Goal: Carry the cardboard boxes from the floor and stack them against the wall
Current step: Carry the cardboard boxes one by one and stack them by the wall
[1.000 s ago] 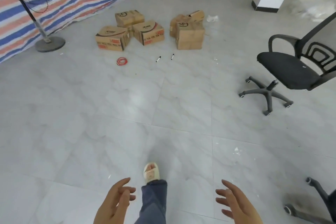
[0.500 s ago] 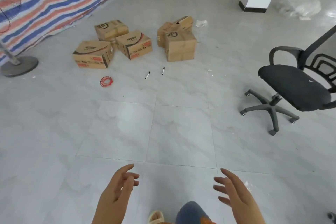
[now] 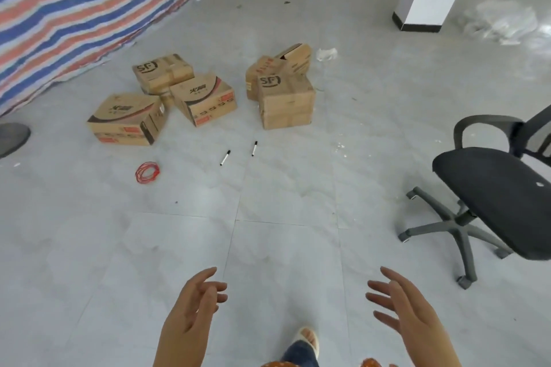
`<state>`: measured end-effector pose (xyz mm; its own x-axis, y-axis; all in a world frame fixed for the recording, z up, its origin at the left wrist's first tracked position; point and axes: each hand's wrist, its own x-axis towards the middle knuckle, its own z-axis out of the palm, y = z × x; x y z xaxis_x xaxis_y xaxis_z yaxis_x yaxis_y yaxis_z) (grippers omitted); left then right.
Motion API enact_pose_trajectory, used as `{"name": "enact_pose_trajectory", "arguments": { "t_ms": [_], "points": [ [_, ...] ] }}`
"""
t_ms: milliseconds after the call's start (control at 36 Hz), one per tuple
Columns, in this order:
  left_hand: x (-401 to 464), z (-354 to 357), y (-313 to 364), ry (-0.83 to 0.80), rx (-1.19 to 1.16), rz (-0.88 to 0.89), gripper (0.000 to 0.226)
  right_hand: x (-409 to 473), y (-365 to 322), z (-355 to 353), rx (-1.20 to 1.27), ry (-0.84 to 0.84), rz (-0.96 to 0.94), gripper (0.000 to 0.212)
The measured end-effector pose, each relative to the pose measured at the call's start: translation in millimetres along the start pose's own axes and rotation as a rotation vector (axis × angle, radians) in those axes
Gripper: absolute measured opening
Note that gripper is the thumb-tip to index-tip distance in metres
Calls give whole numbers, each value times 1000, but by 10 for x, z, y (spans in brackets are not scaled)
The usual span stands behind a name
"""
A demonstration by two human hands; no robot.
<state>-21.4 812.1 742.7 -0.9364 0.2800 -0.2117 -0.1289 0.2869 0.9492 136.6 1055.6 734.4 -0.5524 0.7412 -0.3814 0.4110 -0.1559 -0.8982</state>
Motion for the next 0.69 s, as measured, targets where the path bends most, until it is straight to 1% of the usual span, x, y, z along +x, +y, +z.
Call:
{"name": "enact_pose_trajectory", "arguments": {
  "t_ms": [56,83,111,139,167,194,250,306,333,361,389,444,472,528,556,583,611,639,667,694],
  "points": [
    [260,258,151,-44,21,10,35,344,-140,-96,10,29,-2,25],
    [368,367,226,-70,31,15,27,501,-173,-142,20,31,4,25],
    [471,471,308,-89,24,2,13,645,-210,-177,18,27,12,25],
    [581,560,382,-97,32,-10,18,782,-243,-196,16,22,17,25],
    [700,634,420,-98,42,-12,30,902,-303,-204,15,16,27,25],
    [818,715,476,-94,39,-19,29,1030,-340,-213,23,8,35,25],
    [1089,877,536,-83,29,-23,14,1290,-420,-218,22,-9,54,25],
    [1397,1054,548,-89,43,-48,21,1557,-534,-210,33,-37,62,20],
    [1551,1144,566,-96,52,-60,23,1704,-607,-197,35,-32,61,31],
    [1714,1238,588,-101,60,-67,24,1870,-643,-206,27,-19,65,48],
    [1885,1339,629,-110,69,-71,25,2026,-700,-210,26,-8,75,51],
    [2257,1555,721,-115,57,-53,18,2388,-803,-219,28,22,85,28],
    [2456,1668,777,-118,48,-46,13,2572,-866,-227,20,27,94,27],
    [2873,1872,927,-146,42,-27,20,2931,-999,-221,34,14,85,28],
    [3091,1966,1017,-164,33,-21,19,3115,-1095,-194,45,20,79,31],
    [3321,2052,1100,-174,22,-5,17,3300,-1233,-166,64,32,72,48],
    [3533,2123,1205,-177,23,14,20,3482,-1358,-155,80,56,63,75],
    [3752,2193,1317,-170,18,37,23,3686,-1470,-141,93,84,61,96],
    [3960,2257,1448,-166,16,57,23,3887,-1600,-118,117,102,61,107],
    [4160,2318,1551,-164,10,77,22,4086,-1700,-94,132,109,60,112]
  ]
}}
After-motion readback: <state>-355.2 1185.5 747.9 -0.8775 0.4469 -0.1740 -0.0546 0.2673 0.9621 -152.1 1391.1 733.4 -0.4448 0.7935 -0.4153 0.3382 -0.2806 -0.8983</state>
